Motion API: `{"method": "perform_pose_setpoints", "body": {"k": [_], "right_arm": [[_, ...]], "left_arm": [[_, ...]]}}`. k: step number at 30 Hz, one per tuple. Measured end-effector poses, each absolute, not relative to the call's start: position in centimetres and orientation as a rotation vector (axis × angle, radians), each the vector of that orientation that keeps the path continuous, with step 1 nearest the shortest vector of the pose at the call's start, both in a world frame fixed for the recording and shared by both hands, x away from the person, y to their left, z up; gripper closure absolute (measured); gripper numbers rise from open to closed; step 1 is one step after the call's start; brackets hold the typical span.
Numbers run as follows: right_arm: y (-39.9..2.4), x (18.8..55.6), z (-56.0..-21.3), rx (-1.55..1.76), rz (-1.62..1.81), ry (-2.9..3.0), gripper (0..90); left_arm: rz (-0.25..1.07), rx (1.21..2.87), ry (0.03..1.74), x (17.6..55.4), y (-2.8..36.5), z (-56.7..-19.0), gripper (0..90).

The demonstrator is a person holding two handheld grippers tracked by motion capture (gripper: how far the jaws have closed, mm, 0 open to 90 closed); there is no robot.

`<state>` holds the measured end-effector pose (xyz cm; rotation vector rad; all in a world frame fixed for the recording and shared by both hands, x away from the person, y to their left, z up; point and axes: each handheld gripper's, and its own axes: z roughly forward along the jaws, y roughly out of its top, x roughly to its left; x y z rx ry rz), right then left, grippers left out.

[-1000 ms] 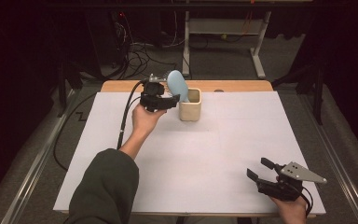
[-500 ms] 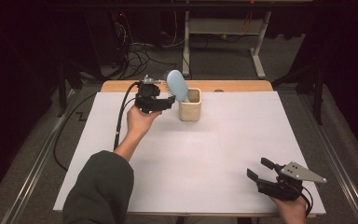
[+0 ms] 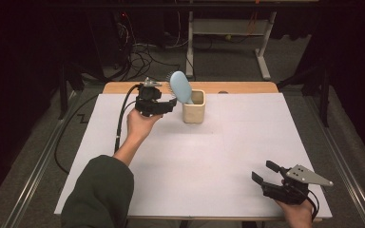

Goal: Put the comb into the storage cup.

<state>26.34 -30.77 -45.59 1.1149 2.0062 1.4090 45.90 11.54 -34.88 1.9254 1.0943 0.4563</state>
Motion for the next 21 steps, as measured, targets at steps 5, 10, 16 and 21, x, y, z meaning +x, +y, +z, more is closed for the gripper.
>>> {"method": "perform_pose_setpoints", "body": {"k": [5,10,16,21], "right_arm": [[-30.77,26.36,-45.6,1.114,1.408,2.007,27.8],[-30.76,26.36,-45.6,1.114,1.407,2.008,27.8],[-30.74,26.36,-45.61,1.116,1.407,2.005,27.8],[-30.74,26.35,-45.61,1.116,1.407,2.005,27.8]], "left_arm": [[0.457,1.924,1.099,45.76,11.91,-34.95,32.9],[0.455,1.922,1.098,45.58,12.17,-35.04,32.9],[0.455,1.924,1.096,45.36,12.34,-35.02,32.8],[0.455,1.927,1.09,45.1,12.45,-35.08,32.9]]}}
